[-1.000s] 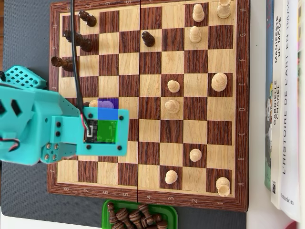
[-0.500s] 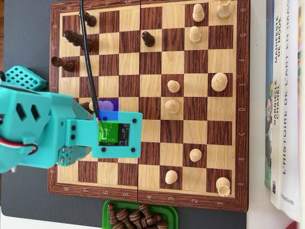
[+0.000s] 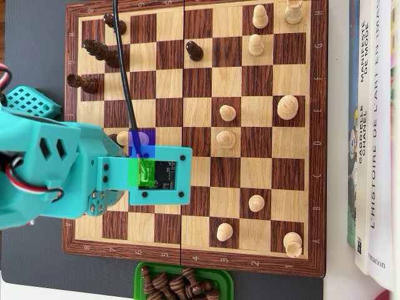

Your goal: Play chess

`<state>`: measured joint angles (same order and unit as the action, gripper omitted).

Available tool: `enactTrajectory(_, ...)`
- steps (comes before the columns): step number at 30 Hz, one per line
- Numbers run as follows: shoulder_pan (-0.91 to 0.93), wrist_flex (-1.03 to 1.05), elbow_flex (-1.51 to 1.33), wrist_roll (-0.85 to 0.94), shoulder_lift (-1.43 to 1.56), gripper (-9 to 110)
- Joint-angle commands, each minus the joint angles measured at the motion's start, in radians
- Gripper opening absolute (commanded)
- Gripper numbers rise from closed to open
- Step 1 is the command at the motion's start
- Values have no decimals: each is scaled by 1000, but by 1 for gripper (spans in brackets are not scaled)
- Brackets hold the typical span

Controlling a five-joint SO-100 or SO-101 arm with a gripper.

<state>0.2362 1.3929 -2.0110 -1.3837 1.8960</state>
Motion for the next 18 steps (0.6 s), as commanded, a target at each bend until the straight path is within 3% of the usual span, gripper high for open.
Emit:
enactTrajectory(1, -5, -9, 15, 5, -9, 16)
enactTrajectory(18, -15, -31, 26, 6, -97, 16)
